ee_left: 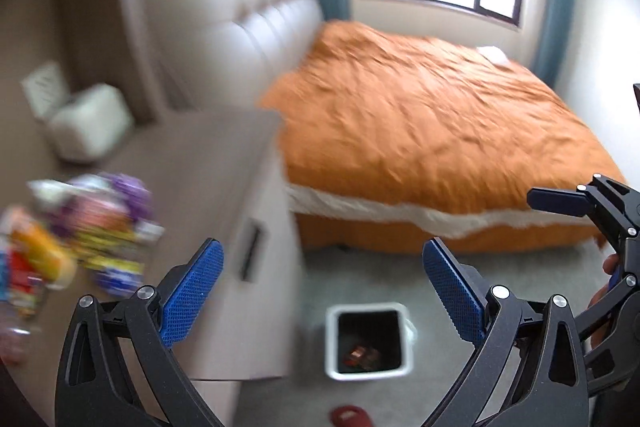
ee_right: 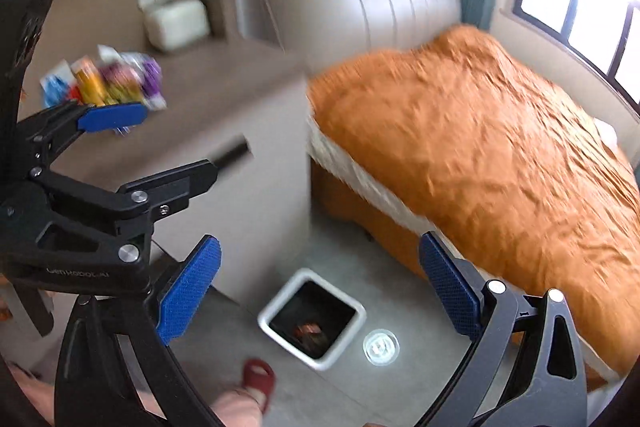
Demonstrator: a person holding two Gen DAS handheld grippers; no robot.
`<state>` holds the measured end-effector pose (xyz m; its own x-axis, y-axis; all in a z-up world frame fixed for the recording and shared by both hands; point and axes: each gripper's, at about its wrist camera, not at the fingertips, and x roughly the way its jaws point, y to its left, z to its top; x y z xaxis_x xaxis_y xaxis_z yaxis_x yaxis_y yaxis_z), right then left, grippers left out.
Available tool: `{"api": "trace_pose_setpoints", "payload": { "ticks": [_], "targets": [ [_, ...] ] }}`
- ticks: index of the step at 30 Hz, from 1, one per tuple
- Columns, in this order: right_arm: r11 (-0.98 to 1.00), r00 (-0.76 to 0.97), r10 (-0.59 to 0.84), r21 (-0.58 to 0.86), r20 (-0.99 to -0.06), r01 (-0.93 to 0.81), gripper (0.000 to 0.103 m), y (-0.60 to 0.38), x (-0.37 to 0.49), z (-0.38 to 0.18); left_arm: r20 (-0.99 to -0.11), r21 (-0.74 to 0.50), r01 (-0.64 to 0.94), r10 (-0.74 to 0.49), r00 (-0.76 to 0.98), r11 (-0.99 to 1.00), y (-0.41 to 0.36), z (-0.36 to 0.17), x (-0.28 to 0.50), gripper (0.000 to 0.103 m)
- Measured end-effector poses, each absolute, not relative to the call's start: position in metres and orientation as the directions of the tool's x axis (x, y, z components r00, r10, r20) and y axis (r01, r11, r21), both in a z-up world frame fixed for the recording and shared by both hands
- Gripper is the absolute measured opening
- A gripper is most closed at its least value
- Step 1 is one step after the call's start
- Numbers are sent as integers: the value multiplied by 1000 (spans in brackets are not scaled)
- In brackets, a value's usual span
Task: Collect trash
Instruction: 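Return to desk, grasp chip can with left tool while right grasps purple bag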
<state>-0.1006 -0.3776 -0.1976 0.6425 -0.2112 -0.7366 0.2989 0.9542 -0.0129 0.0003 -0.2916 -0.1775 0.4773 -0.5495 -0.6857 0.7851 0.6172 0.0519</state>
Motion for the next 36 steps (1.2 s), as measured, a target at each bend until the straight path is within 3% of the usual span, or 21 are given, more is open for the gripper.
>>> {"api": "trace_pose_setpoints", "payload": {
  "ticks": [10, 16, 30, 31, 36],
  "targets": [
    [990, 775, 0, 108, -632, 88, 98, -321, -14, -146, -562, 139, 490, -339, 754, 860, -178, -106, 71, 98],
    [991, 765, 89, 135, -638, -3, 98, -289, 36, -153, -572, 112, 359, -235, 786, 927, -122, -107, 127, 98],
    [989, 707, 141, 132, -693, -69, 98, -266, 120, -196, -619, 154, 365, -198, 760, 918, -127, -153, 190, 96],
    [989, 704, 141, 130, -696, -70, 98, -265, 124, -198, -624, 154, 369, -200, 756, 917, -128, -155, 192, 95],
    [986, 691, 155, 149, -706, -70, 98, -264, 137, -205, -669, 129, 401, -219, 710, 907, -133, -173, 205, 62]
  ]
}}
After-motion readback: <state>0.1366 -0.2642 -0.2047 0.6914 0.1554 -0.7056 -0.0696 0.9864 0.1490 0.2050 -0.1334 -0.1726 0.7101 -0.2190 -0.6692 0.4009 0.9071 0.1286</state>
